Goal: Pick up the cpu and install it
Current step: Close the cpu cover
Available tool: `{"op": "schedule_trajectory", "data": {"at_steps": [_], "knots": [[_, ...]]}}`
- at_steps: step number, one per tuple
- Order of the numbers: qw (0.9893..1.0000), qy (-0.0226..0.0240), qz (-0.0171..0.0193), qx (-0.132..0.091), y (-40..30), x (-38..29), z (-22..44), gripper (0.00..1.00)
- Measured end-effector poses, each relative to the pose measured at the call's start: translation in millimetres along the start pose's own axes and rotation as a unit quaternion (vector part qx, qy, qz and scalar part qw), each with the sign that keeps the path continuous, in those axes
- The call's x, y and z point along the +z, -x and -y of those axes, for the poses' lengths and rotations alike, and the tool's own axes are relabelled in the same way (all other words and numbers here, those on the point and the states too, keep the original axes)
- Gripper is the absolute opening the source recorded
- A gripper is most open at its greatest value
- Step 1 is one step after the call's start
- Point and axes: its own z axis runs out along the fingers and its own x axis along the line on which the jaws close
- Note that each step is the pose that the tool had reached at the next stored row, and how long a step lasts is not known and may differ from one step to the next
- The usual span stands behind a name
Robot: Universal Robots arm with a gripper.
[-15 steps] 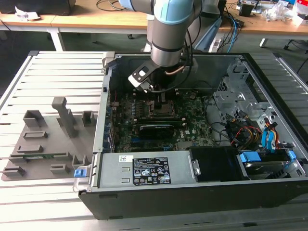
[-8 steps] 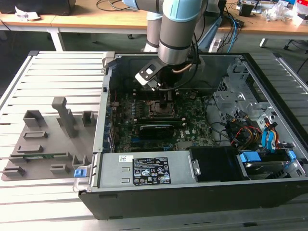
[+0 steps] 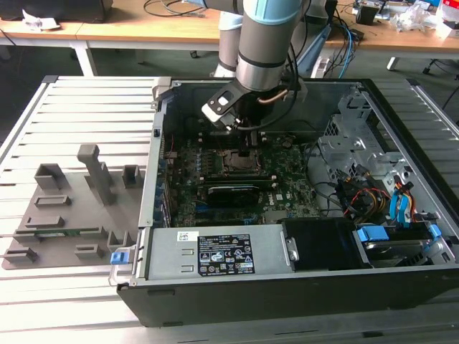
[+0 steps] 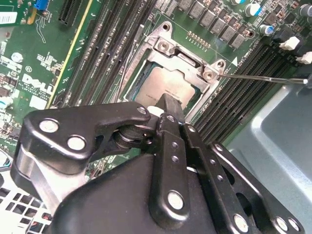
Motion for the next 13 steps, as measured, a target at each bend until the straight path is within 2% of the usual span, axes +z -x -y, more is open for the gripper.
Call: {"op": "schedule_trajectory", "data": {"at_steps": [8, 13], "knots": [[1.0000, -0.0002, 0.0051, 0.000, 0.0, -6.7, 0.3, 0.11], [1.0000, -0.0003, 0.0090, 0.000, 0.0, -14.2, 0.6, 0.11]]}}
